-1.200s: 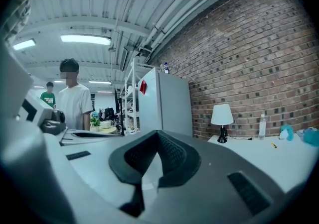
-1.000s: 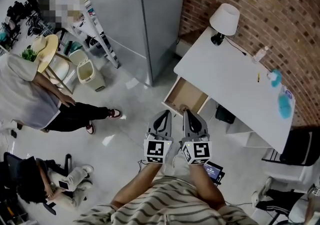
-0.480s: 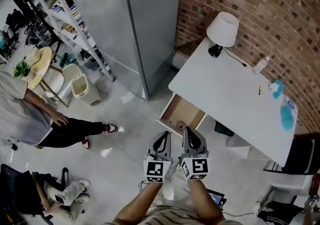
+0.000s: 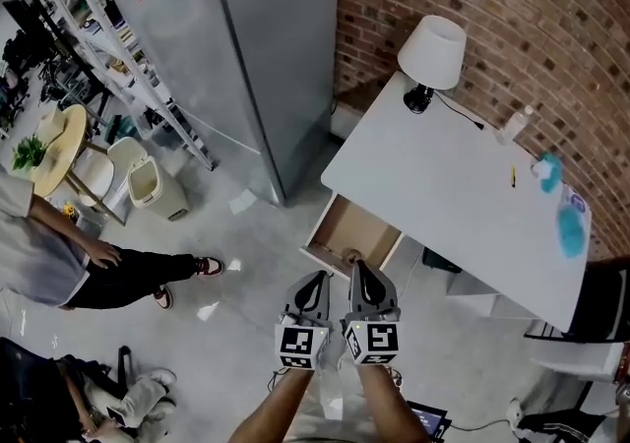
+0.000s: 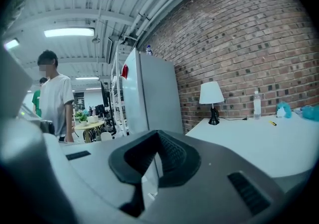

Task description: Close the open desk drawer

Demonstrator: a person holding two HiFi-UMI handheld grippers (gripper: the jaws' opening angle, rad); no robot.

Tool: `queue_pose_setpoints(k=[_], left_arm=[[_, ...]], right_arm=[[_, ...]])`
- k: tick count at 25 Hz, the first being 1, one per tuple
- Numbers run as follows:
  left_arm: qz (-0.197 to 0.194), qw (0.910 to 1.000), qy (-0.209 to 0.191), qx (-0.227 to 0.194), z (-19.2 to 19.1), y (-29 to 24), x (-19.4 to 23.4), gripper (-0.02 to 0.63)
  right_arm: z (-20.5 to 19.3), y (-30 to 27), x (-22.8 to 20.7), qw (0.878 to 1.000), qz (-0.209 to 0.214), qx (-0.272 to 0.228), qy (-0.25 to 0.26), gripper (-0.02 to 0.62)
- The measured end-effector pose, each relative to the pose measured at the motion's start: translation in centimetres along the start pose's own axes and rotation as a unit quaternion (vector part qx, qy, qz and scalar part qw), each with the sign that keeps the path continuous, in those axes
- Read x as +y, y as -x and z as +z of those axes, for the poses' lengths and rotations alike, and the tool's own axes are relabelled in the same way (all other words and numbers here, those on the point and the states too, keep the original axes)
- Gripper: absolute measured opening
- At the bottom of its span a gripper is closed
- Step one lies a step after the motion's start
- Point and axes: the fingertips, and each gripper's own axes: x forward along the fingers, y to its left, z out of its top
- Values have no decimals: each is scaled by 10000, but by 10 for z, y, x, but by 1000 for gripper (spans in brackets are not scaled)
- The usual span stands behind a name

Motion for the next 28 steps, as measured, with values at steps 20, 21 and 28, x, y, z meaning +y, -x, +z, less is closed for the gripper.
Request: queue_pose_setpoints(k=[20,21,28], left_arm=[[-189,9967,753,241,-100,-64,12,6],[-218,9961,815,244,-105,-67,13,6],[-416,9925,1135,206,-125,-83,21,6]], right_arm=[[-117,-26,-49,9984,-297,446,-202,11],[-122,-27,-50,9983,-294,462,-207,11],[-154,-39,-51,9977,-265,548,-292,11]])
